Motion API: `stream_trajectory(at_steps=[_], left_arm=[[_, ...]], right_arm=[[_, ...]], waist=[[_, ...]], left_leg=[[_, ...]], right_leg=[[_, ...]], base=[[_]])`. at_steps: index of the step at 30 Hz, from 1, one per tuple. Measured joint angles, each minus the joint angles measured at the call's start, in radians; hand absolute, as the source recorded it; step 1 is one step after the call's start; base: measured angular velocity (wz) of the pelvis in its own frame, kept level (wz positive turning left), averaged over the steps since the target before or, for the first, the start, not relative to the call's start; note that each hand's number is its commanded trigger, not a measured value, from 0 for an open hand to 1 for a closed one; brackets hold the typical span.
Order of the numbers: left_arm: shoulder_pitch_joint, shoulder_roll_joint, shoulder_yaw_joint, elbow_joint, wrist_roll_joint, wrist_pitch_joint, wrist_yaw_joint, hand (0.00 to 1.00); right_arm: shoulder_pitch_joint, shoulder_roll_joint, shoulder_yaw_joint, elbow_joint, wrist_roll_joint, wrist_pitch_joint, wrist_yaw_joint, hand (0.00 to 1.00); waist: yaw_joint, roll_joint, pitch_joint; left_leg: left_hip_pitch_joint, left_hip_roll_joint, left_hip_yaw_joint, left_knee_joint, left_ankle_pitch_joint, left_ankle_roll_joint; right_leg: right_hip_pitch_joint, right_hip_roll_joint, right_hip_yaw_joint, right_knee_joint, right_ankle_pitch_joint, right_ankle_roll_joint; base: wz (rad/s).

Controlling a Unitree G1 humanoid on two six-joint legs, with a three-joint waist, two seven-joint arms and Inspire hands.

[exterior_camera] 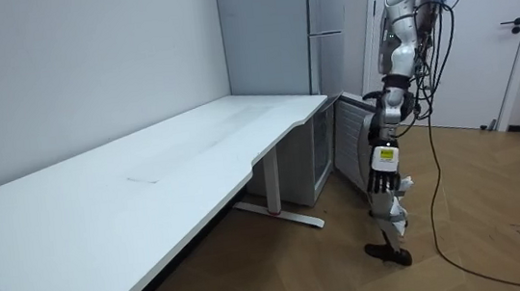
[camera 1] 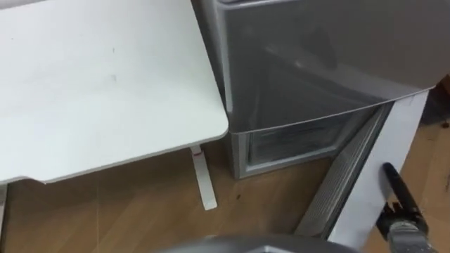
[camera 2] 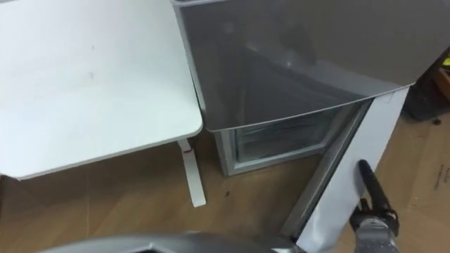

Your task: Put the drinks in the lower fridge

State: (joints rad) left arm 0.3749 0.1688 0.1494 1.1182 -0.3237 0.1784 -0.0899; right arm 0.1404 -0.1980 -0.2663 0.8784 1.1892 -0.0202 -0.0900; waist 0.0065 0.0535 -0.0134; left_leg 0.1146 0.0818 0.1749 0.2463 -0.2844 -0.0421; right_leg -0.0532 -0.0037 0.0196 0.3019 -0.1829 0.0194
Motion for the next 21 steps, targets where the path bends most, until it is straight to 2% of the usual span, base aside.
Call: stream_trajectory(at_steps=[3, 4, 5, 6, 7, 9, 10, 11, 12, 13, 16, 21], left_arm=[[-0.028, 0.000, -0.015, 0.002, 0.000, 0.006, 0.030, 0.00], [-0.050, 0.000, -0.019, 0.004, 0.000, 0.006, 0.043, 0.00], [-0.060, 0.001, -0.020, 0.006, 0.000, 0.007, 0.047, 0.00], [-0.073, 0.007, -0.032, 0.006, 0.000, 0.011, 0.062, 0.00], [-0.077, 0.011, -0.037, 0.002, 0.002, 0.017, 0.067, 0.00], [-0.077, 0.009, -0.037, 0.000, 0.004, 0.031, 0.068, 0.00], [-0.078, 0.010, -0.038, -0.001, 0.001, 0.040, 0.071, 0.00], [-0.078, 0.010, -0.046, 0.000, 0.002, 0.042, 0.074, 0.00], [-0.079, 0.007, -0.072, -0.002, 0.015, 0.050, 0.081, 0.00], [-0.082, 0.003, -0.102, -0.003, 0.024, 0.062, 0.081, 0.00], [-0.098, 0.002, -0.142, -0.002, 0.022, 0.082, 0.081, 0.00], [-0.099, -0.017, -0.165, -0.013, 0.018, 0.085, 0.085, 0.00]], right_arm=[[-0.004, 0.006, 0.104, -0.035, -0.008, 0.012, 0.014, 0.00], [-0.006, 0.012, 0.145, -0.052, -0.014, 0.018, 0.014, 0.00], [-0.007, 0.012, 0.165, -0.061, -0.025, 0.018, 0.013, 0.00], [-0.019, 0.012, 0.193, -0.066, -0.041, 0.020, 0.006, 0.00], [-0.030, 0.012, 0.216, -0.067, -0.062, 0.018, -0.005, 0.00], [-0.045, 0.011, 0.254, -0.067, -0.076, 0.022, -0.005, 0.00], [-0.062, 0.012, 0.288, -0.067, -0.077, 0.020, -0.003, 0.00], [-0.067, 0.012, 0.309, -0.068, -0.077, 0.019, 0.000, 0.00], [-0.075, 0.014, 0.343, -0.083, -0.071, 0.019, 0.001, 0.00], [-0.083, 0.020, 0.372, -0.105, -0.052, 0.019, 0.001, 0.00], [-0.091, 0.048, 0.446, -0.165, -0.009, 0.042, 0.008, 0.00], [-0.134, 0.088, 0.536, -0.186, 0.043, 0.111, 0.064, 0.00]], waist=[[0.004, -0.036, 0.0026], [0.021, -0.046, 0.0048], [0.032, -0.042, 0.0025], [0.057, -0.037, 0.0010], [0.082, -0.042, 0.0018], [0.106, -0.052, 0.0023], [0.113, -0.063, 0.0126], [0.113, -0.070, 0.0159], [0.120, -0.072, 0.0143], [0.127, -0.065, 0.0111], [0.137, -0.061, 0.0137], [0.138, -0.059, 0.0162]], left_leg=[[-0.020, -0.011, 0.029, 0.016, 0.000, 0.001], [-0.031, -0.008, 0.068, 0.014, 0.002, 0.011], [-0.035, -0.006, 0.087, 0.011, 0.001, 0.016], [-0.040, 0.012, 0.127, 0.007, -0.005, 0.022], [-0.038, 0.026, 0.170, 0.013, -0.013, 0.024], [-0.035, 0.021, 0.200, 0.016, -0.019, 0.028], [-0.037, 0.012, 0.201, 0.031, -0.025, 0.024], [-0.040, 0.008, 0.197, 0.041, -0.027, 0.019], [-0.059, 0.005, 0.169, 0.064, -0.033, 0.019], [-0.072, -0.010, 0.107, 0.071, -0.035, 0.022], [-0.078, -0.016, 0.040, 0.076, -0.028, 0.024], [-0.070, -0.024, -0.014, 0.067, -0.019, 0.025]], right_leg=[[-0.039, -0.006, 0.021, 0.022, 0.008, 0.005], [-0.053, -0.002, 0.039, 0.018, 0.021, 0.009], [-0.053, 0.001, 0.047, 0.013, 0.029, 0.012], [-0.059, 0.004, 0.025, 0.026, 0.044, 0.008], [-0.069, 0.002, -0.077, 0.109, 0.006, -0.029], [-0.045, -0.024, -0.191, 0.166, -0.052, -0.037], [-0.036, -0.033, -0.194, 0.158, -0.075, -0.038], [-0.036, -0.033, -0.186, 0.149, -0.082, -0.044], [-0.034, -0.027, -0.181, 0.119, -0.089, -0.060], [-0.032, -0.017, -0.182, 0.099, -0.079, -0.066], [-0.030, -0.004, -0.191, 0.071, -0.063, -0.073], [0.001, -0.006, -0.221, 0.039, -0.059, -0.071]], base=[[-0.40], [-0.39], [-0.58], [-0.74], [-0.73], [-0.54], [-0.35], [-0.23], [-0.18], [-0.17], [0.01], [0.24]])
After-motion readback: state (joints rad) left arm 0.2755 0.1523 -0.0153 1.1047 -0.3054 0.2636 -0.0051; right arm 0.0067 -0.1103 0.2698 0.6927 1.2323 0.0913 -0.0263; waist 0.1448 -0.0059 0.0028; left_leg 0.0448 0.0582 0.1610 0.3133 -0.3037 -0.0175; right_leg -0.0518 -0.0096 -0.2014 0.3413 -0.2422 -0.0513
